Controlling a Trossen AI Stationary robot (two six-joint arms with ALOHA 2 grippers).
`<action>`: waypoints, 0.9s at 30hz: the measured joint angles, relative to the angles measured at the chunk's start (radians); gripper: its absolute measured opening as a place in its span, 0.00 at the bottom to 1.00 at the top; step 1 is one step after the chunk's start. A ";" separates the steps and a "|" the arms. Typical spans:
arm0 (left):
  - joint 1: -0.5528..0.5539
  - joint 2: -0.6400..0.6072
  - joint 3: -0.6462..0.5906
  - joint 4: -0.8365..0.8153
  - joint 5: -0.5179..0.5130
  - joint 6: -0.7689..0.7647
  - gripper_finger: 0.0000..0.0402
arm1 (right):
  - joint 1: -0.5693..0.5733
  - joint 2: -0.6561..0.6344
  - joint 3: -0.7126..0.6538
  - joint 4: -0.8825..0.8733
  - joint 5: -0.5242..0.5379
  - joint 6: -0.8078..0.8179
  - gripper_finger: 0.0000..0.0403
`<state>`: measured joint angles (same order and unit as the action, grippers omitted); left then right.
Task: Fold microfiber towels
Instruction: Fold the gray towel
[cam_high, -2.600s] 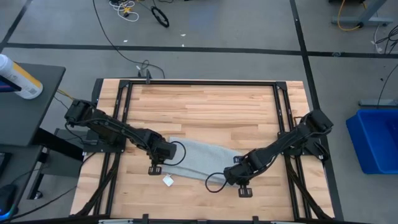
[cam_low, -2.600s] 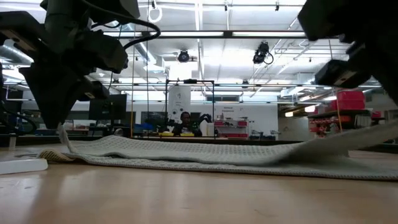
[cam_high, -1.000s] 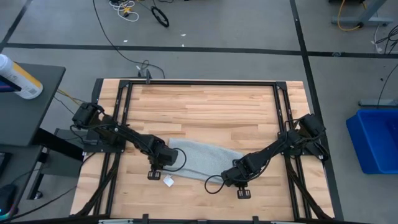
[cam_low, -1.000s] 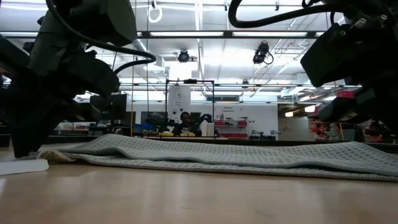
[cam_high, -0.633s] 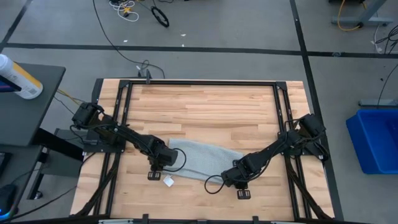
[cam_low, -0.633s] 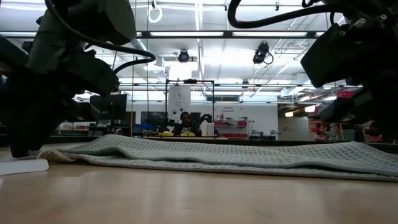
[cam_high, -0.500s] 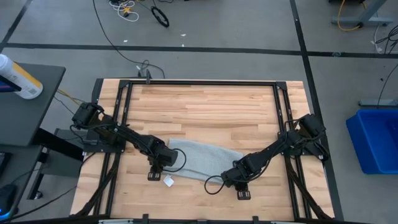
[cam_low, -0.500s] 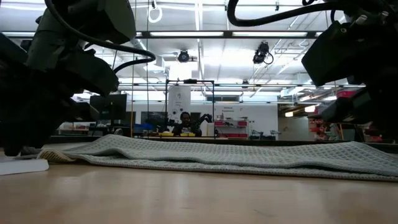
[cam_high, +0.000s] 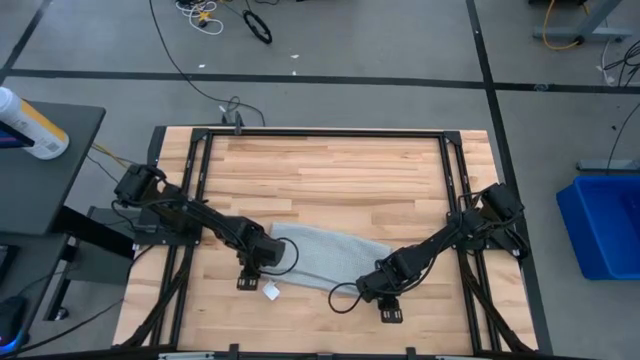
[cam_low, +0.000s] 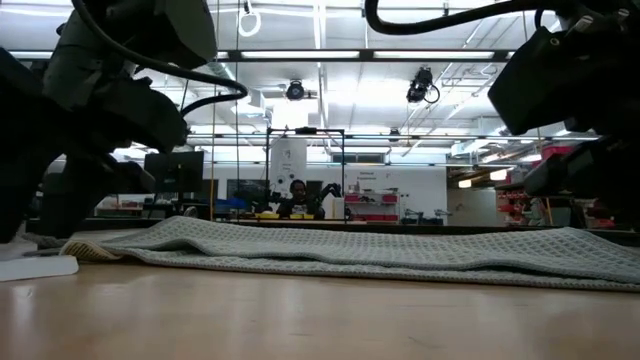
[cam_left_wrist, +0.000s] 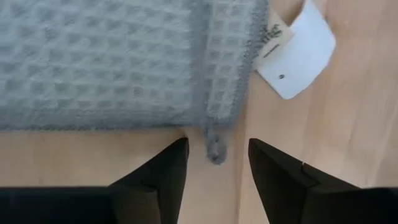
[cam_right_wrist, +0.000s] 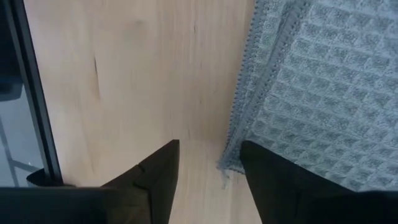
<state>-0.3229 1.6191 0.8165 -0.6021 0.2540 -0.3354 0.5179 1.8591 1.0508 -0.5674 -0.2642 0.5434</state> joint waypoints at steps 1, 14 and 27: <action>-0.001 -0.015 -0.002 -0.030 -0.032 -0.003 0.46 | 0.000 0.000 0.000 0.000 0.000 0.000 0.46; 0.000 -0.107 0.004 -0.132 -0.147 -0.050 0.46 | 0.005 -0.004 0.001 -0.008 0.029 0.025 0.47; 0.000 -0.107 0.004 -0.145 -0.162 -0.057 0.46 | 0.004 -0.005 0.001 -0.019 0.052 0.052 0.55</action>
<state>-0.3227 1.5116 0.8207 -0.7473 0.0921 -0.3927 0.5220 1.8542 1.0520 -0.5861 -0.2119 0.5953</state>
